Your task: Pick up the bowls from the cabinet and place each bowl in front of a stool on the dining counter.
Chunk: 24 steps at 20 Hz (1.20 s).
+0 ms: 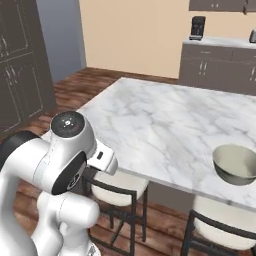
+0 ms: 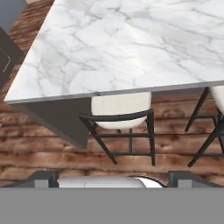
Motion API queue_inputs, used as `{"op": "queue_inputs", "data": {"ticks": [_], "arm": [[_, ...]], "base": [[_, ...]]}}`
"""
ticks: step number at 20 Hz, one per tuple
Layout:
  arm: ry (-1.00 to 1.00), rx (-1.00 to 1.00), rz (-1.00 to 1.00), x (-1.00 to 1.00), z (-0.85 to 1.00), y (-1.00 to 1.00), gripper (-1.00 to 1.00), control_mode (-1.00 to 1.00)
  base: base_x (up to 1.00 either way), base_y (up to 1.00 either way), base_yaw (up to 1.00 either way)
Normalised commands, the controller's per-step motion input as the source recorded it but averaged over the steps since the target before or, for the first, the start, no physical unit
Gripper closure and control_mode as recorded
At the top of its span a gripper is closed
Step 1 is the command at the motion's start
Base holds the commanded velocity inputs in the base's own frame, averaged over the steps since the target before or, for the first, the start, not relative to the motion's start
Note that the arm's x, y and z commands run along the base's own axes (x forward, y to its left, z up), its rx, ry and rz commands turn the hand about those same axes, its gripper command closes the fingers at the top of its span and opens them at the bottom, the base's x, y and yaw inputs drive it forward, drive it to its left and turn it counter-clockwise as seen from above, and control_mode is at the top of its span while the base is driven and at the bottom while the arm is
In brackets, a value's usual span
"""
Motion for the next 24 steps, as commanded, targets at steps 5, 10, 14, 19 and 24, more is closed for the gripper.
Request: {"op": "queue_inputs", "data": {"ticks": [5, 10, 14, 19, 24], "arm": [[0.00, 0.00, 0.00, 0.00, 0.00, 0.00, -1.00, 1.00], [0.00, 0.00, 0.00, 0.00, 0.00, 0.00, -1.00, 1.00], [0.00, 0.00, 0.00, 0.00, 0.00, 0.00, -1.00, 1.00], [0.00, 0.00, 0.00, 0.00, 0.00, 0.00, -1.00, 1.00], [0.00, 0.00, 0.00, 0.00, 0.00, 0.00, -1.00, 1.00]], "base": [[0.62, 1.00, 0.00], [0.60, 1.00, 0.00], [0.59, 1.00, 0.00], [0.58, 1.00, 0.00], [0.25, 1.00, 0.00]]}}
